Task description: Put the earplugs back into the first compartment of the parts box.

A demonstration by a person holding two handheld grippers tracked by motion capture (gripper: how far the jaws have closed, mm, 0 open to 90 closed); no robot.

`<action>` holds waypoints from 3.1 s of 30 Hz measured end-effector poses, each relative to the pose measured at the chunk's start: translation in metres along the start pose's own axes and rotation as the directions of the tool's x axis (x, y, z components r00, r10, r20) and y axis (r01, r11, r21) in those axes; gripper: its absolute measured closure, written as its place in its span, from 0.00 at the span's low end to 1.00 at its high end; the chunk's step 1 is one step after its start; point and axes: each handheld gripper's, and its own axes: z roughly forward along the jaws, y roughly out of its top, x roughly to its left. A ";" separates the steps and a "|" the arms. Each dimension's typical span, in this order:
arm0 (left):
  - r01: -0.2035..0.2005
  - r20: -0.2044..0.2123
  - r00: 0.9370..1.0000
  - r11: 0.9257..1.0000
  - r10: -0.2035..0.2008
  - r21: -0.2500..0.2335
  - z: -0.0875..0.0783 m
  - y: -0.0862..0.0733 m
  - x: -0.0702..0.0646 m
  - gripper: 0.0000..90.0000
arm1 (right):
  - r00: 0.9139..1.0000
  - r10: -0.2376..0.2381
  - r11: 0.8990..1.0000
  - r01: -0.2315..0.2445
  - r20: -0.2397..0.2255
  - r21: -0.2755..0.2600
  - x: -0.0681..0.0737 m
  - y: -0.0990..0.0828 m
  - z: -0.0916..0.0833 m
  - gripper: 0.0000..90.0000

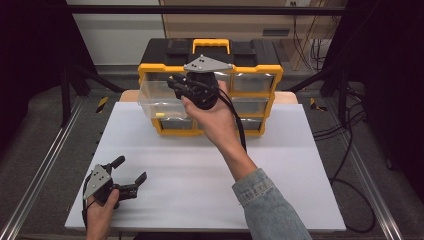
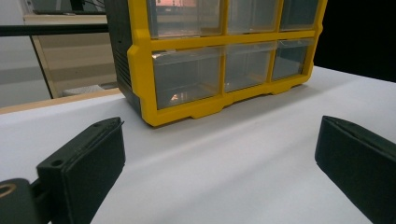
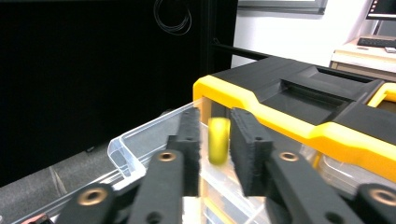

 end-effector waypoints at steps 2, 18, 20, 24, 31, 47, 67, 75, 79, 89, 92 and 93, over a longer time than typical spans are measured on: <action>0.001 -0.002 1.000 1.000 -0.001 -0.001 0.000 0.000 0.000 0.02 | 1.000 0.002 1.000 -0.002 0.003 -0.002 0.000 0.000 0.000 0.72; 0.000 -0.008 1.000 1.000 0.000 0.001 0.000 0.000 0.000 0.02 | 0.998 0.012 0.999 -0.009 0.056 -0.046 -0.008 -0.004 -0.012 0.08; -0.001 -0.009 1.000 1.000 0.001 0.002 0.000 0.000 0.000 0.02 | 0.999 0.005 0.999 -0.003 0.049 -0.054 -0.009 -0.007 -0.016 0.07; 0.001 -0.008 1.000 1.000 -0.001 -0.002 0.000 0.000 0.000 0.02 | 0.998 -0.011 0.999 0.014 0.058 -0.048 -0.015 -0.015 -0.025 0.07; 0.001 -0.011 1.000 1.000 -0.001 -0.003 -0.001 0.000 0.000 0.02 | 0.996 0.004 0.998 0.001 0.085 -0.061 -0.030 -0.030 -0.045 0.06; 0.002 -0.019 1.000 1.000 -0.002 -0.003 -0.003 0.000 0.002 0.02 | 0.988 0.027 0.999 -0.021 0.154 -0.044 -0.060 -0.069 -0.100 0.06; 0.009 -0.032 0.999 1.000 -0.009 -0.009 -0.005 -0.001 0.006 0.02 | 0.968 0.087 0.996 -0.082 0.235 -0.033 -0.093 -0.121 -0.161 0.05; 0.010 -0.033 0.999 1.000 -0.010 -0.011 -0.005 -0.001 0.007 0.02 | 0.960 0.104 0.994 -0.093 0.262 -0.053 -0.100 -0.144 -0.181 0.06; 0.010 -0.036 0.999 1.000 -0.010 -0.010 -0.006 -0.001 0.007 0.02 | 0.955 0.103 0.994 -0.091 0.279 -0.056 -0.103 -0.158 -0.188 0.07; 0.016 -0.045 0.999 1.000 -0.016 -0.015 -0.008 -0.002 0.010 0.01 | 0.952 0.118 0.993 -0.110 0.283 -0.045 -0.107 -0.195 -0.204 0.09; 0.018 -0.044 0.999 1.000 -0.018 -0.015 -0.008 -0.002 0.010 0.01 | 0.952 0.102 0.995 -0.098 0.287 -0.030 -0.106 -0.207 -0.207 0.08; 0.016 -0.045 0.999 1.000 -0.017 -0.015 -0.008 -0.002 0.010 0.01 | 0.953 0.100 0.995 -0.096 0.287 -0.028 -0.105 -0.210 -0.208 0.08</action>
